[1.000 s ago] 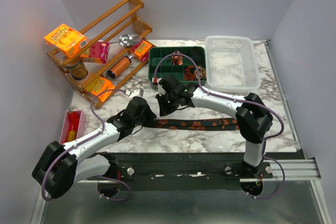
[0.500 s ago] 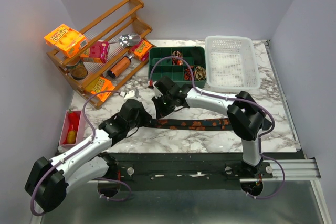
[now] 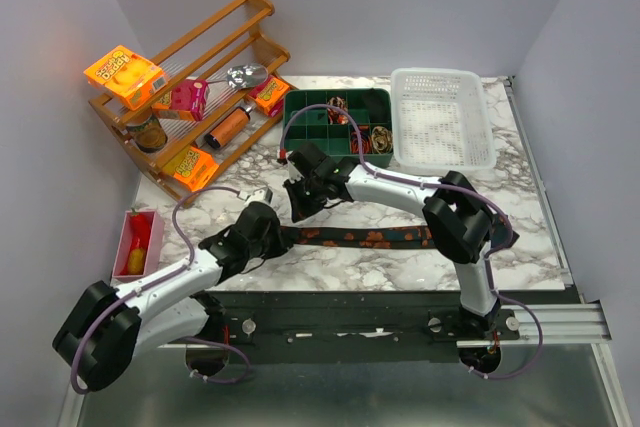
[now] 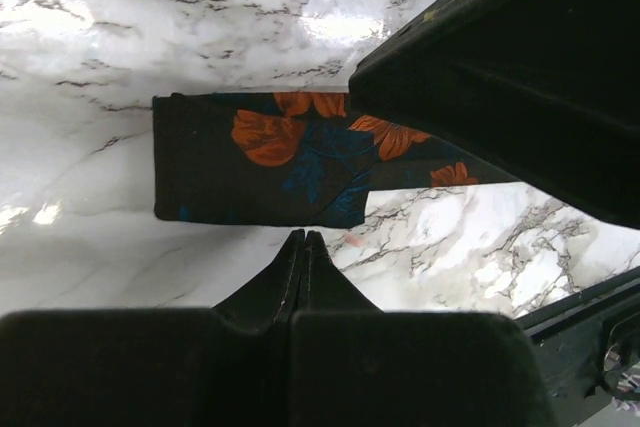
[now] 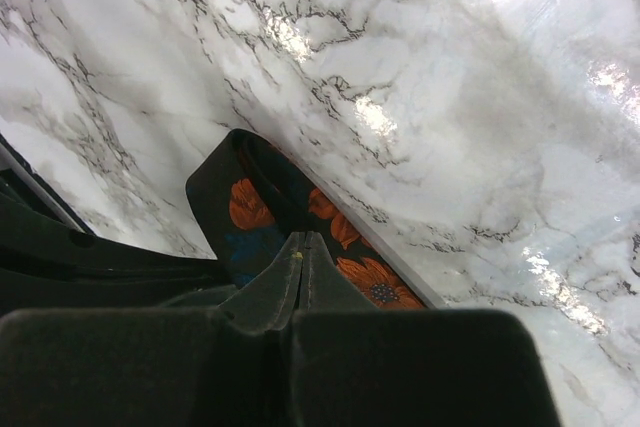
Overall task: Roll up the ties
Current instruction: Roll the tie at the center of the board.
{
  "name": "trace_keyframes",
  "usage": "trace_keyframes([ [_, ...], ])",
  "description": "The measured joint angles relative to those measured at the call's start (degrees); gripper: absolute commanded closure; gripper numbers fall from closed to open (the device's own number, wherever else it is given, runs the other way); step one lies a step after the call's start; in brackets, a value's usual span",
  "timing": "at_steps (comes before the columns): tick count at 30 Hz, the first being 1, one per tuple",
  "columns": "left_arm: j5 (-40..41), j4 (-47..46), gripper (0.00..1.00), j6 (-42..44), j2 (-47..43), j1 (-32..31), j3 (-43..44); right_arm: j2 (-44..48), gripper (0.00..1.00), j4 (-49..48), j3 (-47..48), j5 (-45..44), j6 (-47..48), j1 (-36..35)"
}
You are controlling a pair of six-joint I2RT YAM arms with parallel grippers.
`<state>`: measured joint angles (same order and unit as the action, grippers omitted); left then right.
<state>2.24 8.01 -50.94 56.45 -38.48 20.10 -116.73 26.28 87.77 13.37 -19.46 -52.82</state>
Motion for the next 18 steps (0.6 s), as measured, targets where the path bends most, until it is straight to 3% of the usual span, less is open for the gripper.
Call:
trace_keyframes([
  [10, -0.5, -6.6, 1.00, -0.8, 6.8, -0.5, 0.0, 0.0, 0.97, 0.4, 0.0, -0.6, 0.0, 0.0],
  [18, -0.3, -8.8, 1.00, -1.5, 7.2, -0.7, 0.1, 0.4, 0.98, 0.4, -0.1, -0.6, 0.1, 0.0],
])
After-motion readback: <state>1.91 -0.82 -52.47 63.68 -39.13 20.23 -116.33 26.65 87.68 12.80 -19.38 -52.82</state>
